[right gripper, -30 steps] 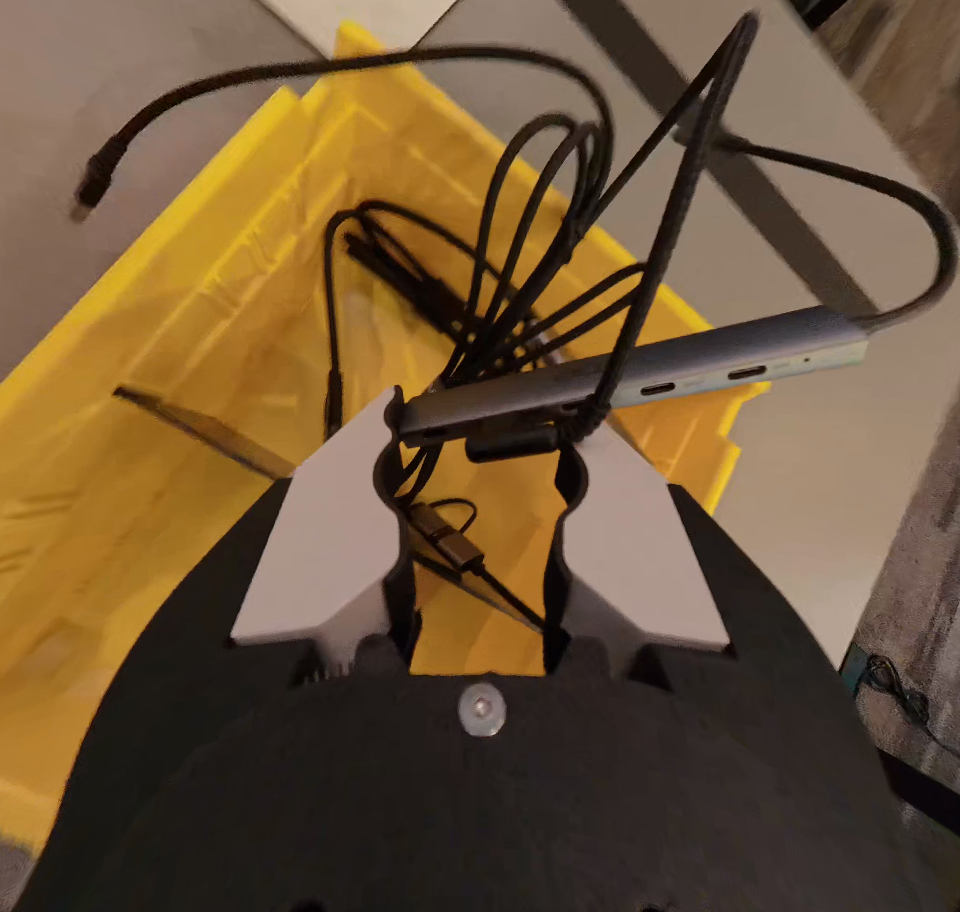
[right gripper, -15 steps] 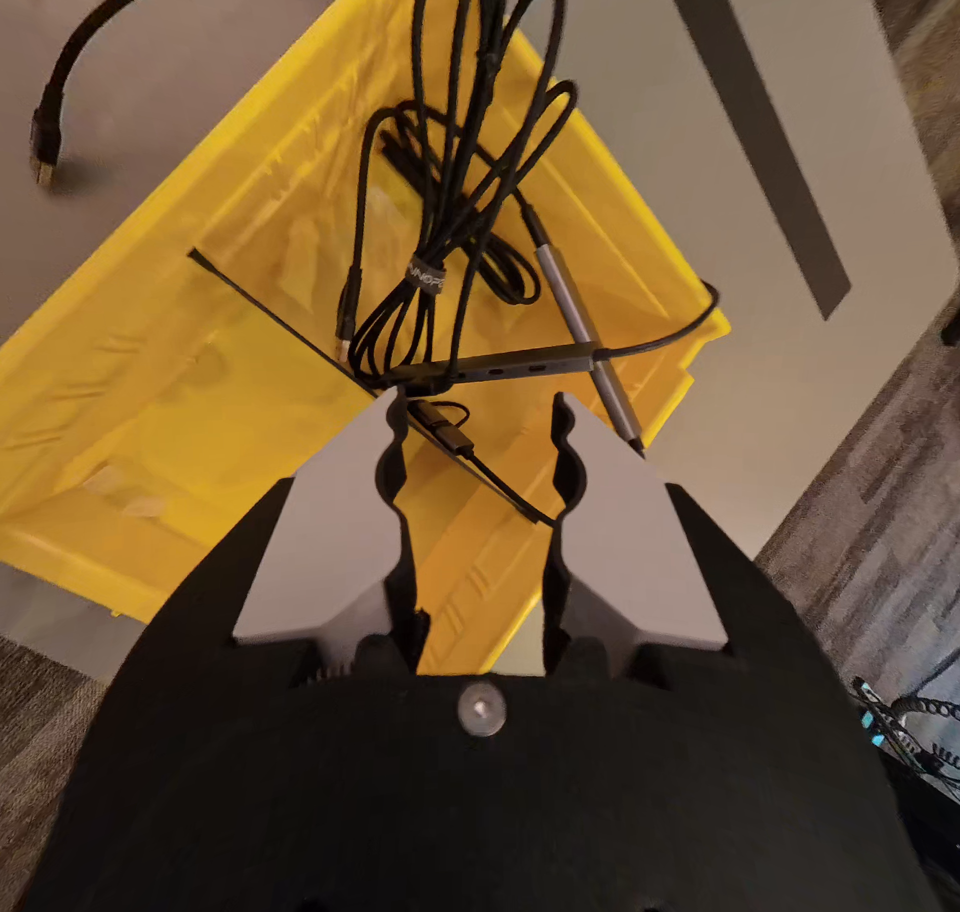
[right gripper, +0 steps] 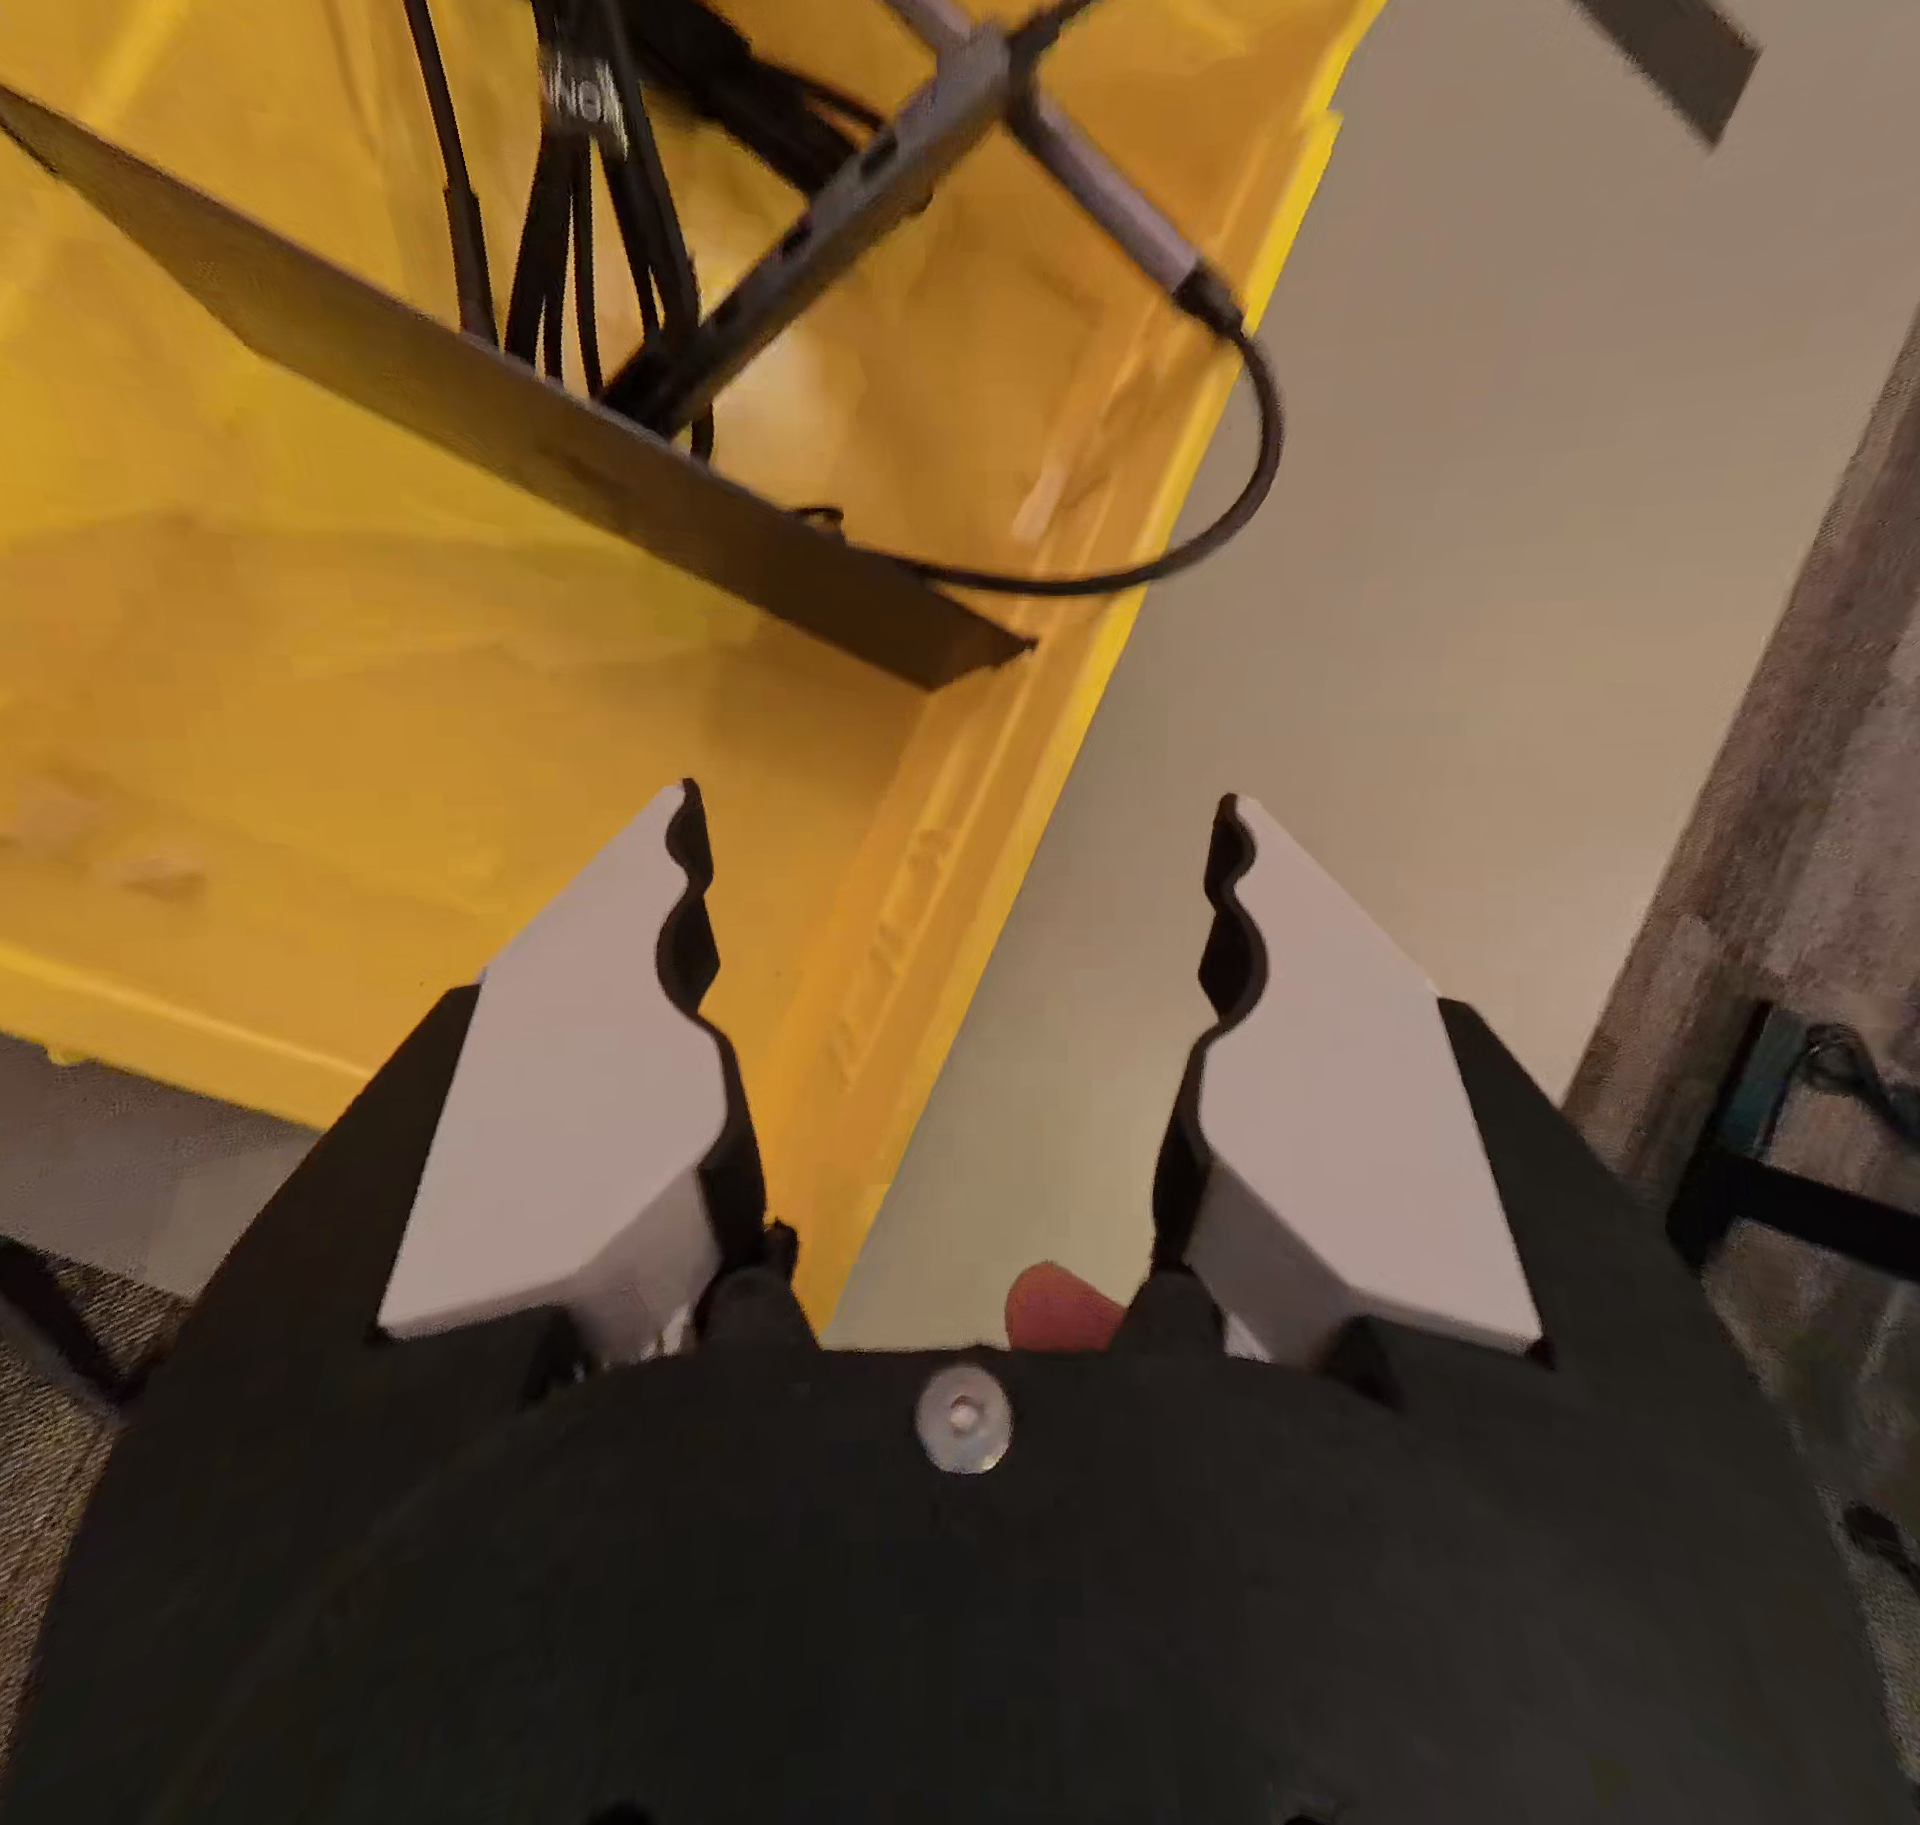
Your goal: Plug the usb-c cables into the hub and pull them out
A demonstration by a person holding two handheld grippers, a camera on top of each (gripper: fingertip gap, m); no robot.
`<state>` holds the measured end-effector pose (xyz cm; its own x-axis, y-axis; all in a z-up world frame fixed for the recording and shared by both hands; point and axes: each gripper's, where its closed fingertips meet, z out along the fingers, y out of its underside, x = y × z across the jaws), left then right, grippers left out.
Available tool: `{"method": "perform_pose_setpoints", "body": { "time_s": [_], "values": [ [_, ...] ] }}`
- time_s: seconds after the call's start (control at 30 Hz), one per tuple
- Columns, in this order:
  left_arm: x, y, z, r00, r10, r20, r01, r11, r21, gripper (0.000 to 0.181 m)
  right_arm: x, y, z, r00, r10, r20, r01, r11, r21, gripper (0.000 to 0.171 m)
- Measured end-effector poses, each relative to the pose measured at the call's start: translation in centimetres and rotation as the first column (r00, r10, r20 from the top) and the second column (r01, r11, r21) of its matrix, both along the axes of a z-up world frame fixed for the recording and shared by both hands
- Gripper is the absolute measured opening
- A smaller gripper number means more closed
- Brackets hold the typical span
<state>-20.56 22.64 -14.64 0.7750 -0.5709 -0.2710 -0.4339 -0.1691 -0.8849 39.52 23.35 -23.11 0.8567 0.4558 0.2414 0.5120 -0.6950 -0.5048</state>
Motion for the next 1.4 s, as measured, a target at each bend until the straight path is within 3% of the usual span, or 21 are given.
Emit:
{"method": "perform_pose_setpoints", "body": {
  "time_s": [0.1, 0.23, 0.4, 0.47, 0.57, 0.63, 0.7, 0.87, 1.07, 1.4],
  "values": [
    [-8.0, -0.2, -0.9, 0.973, 0.208, -0.096, -0.213, 0.976, -0.039, 0.060, 0.1, -1.5, -2.3, 0.999, 0.015, -0.049, -0.017, 0.999, -0.044, 0.089],
    [-16.9, -2.3, -3.8, 0.883, 0.407, -0.235, -0.438, 0.894, -0.097, 0.078, -0.1, -3.1, -5.6, 0.996, 0.062, -0.063, -0.070, 0.989, -0.134, 0.082],
    [-24.8, -4.8, -6.3, 0.765, 0.578, -0.283, -0.621, 0.779, -0.089, 0.086, -1.0, -2.9, -6.1, 0.983, 0.041, -0.181, -0.061, 0.992, -0.107, 0.050],
    [-25.5, -5.5, -7.2, 0.775, 0.570, -0.273, -0.619, 0.772, -0.146, 0.081, -1.4, -2.7, -5.6, 0.976, 0.044, -0.214, -0.060, 0.996, -0.067, 0.038],
    [-25.7, -5.8, -10.4, 0.813, 0.510, -0.280, -0.577, 0.770, -0.272, 0.069, -1.5, -2.7, -5.5, 0.978, 0.021, -0.209, -0.034, 0.998, -0.059, 0.034],
    [-25.3, -5.8, -12.2, 0.849, 0.468, -0.246, -0.528, 0.783, -0.330, 0.037, -1.9, -2.7, -5.4, 0.978, 0.005, -0.209, -0.016, 0.998, -0.053, 0.033],
    [-24.7, -5.1, -12.1, 0.870, 0.479, -0.117, -0.488, 0.801, -0.346, 0.009, -2.7, -2.9, -5.4, 0.973, -0.008, -0.231, -0.004, 0.999, -0.052, 0.034],
    [-23.7, -4.6, -12.0, 0.885, 0.463, 0.050, -0.410, 0.826, -0.387, 0.006, -5.6, -3.4, -5.4, 0.973, 0.011, -0.232, -0.023, 0.999, -0.049, 0.040],
    [-22.5, -4.8, -11.6, 0.895, 0.434, 0.106, -0.373, 0.855, -0.360, 0.005, -11.2, -3.7, -5.2, 0.946, 0.056, -0.318, -0.067, 0.997, -0.024, 0.044],
    [-21.4, -6.5, -7.8, 0.871, 0.419, 0.258, -0.360, 0.900, -0.247, 0.005, -22.5, -3.7, -5.1, 0.900, 0.180, -0.397, -0.187, 0.982, 0.022, 0.058]
  ]
}}
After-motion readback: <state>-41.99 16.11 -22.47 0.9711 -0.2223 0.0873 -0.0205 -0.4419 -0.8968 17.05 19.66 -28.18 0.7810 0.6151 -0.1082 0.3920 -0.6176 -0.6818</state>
